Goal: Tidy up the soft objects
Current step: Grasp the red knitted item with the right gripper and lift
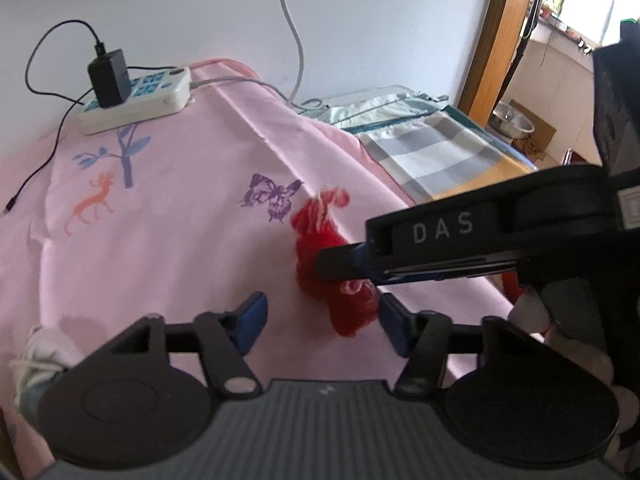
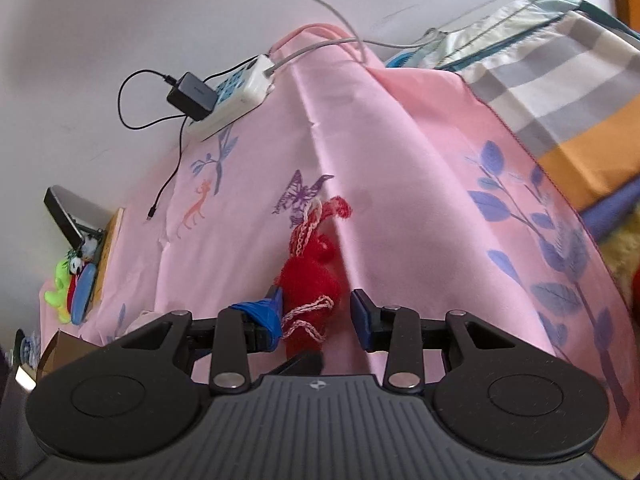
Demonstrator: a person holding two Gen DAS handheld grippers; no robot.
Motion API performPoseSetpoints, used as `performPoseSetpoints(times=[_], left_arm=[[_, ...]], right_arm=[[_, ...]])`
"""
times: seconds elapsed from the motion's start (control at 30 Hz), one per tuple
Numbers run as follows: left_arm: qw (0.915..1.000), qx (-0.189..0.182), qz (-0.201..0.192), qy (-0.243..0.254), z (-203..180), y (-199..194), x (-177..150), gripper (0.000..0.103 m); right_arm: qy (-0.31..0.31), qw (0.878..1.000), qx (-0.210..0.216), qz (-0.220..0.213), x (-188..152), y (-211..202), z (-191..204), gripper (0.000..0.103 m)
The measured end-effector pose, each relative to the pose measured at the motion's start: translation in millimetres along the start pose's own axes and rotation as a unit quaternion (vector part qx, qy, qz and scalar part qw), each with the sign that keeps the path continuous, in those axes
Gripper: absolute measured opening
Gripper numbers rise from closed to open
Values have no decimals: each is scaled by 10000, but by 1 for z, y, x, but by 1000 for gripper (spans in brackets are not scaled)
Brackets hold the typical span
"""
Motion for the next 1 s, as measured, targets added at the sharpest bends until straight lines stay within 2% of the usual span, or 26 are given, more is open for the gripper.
performPoseSetpoints(times=[0.13,0.2,0.3,0.63,1.0], left_arm=[[9999,-37,112,10,1,12,1,46],[9999,-55,129,47,0,14,0,32],[9998,-127,93,92,-1,13,1,22],[9994,-260,237,56,8,-17,-16,20],[9987,-78,-45,509,21,-99,-68,20]], right_arm=[[-54,9999,115,34,4,7,-1,16],[-43,9998,191,61,5,9,-1,15],[-100,9996,242,100,3,11,1,12],[-15,9989,406,250,-22,4,20,7],[-141,9965,682,463,-76,-11,71,7]])
Point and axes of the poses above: each gripper's, at about its wrist camera, not at the fingertips, and y roughly the way its jaws point, z to its left, x to its top, the point moved 4 cm from there along y, roughly the way its jaws point, and after that the axes turned 14 degrees about x, right-handed, at the moved point
